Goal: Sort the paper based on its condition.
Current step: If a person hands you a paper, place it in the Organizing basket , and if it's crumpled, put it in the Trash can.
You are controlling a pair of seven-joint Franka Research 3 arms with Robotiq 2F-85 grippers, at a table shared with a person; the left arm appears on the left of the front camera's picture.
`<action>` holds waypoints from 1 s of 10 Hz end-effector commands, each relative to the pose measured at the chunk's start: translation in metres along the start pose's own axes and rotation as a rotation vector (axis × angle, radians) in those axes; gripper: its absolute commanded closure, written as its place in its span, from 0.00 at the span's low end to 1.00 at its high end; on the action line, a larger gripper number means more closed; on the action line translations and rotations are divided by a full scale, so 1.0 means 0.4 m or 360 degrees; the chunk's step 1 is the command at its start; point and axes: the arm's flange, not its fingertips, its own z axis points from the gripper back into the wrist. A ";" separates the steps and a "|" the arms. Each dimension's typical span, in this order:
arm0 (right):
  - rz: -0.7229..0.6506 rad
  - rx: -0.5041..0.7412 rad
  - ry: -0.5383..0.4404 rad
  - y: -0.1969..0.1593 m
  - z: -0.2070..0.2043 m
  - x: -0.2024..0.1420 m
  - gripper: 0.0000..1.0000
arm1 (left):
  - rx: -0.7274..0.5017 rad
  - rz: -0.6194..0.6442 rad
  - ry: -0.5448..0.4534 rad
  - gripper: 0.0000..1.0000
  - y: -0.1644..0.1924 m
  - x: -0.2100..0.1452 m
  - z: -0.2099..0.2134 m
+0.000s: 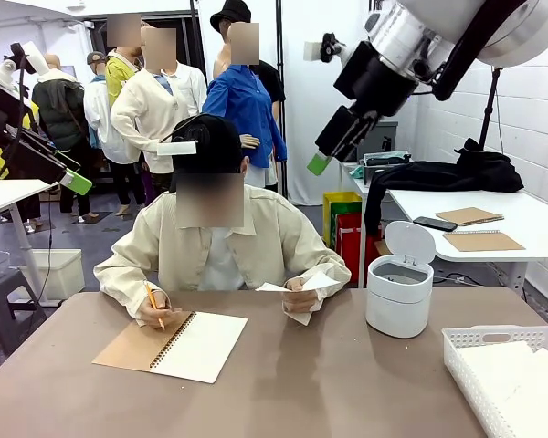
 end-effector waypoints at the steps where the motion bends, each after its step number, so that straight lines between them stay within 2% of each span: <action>1: -0.0350 0.0056 0.0193 -0.014 -0.028 -0.058 0.00 | -0.0004 0.0001 -0.0004 0.00 0.002 -0.001 0.002; 3: -0.0698 0.0105 0.0344 -0.034 -0.062 -0.121 0.00 | -0.0004 0.0001 -0.0004 0.00 0.002 -0.001 0.002; 5: -0.1029 0.0132 0.0521 -0.046 -0.139 -0.186 0.00 | -0.0004 0.0001 -0.0004 0.00 0.002 -0.001 0.002; 7: -0.1338 0.0111 0.0524 -0.035 -0.219 -0.217 0.00 | -0.0004 0.0001 -0.0004 0.00 0.002 -0.001 0.002; 8: -0.1401 0.0117 0.0491 -0.021 -0.254 -0.227 0.00 | -0.0004 0.0001 -0.0004 0.00 0.002 -0.001 0.002; 9: -0.1169 0.0155 0.0476 -0.004 -0.266 -0.221 0.00 | -0.0004 0.0001 -0.0004 0.00 0.002 -0.001 0.002; 10: -0.1306 0.0113 0.0586 -0.045 -0.225 -0.237 0.00 | -0.0004 0.0001 -0.0004 0.00 0.002 -0.001 0.002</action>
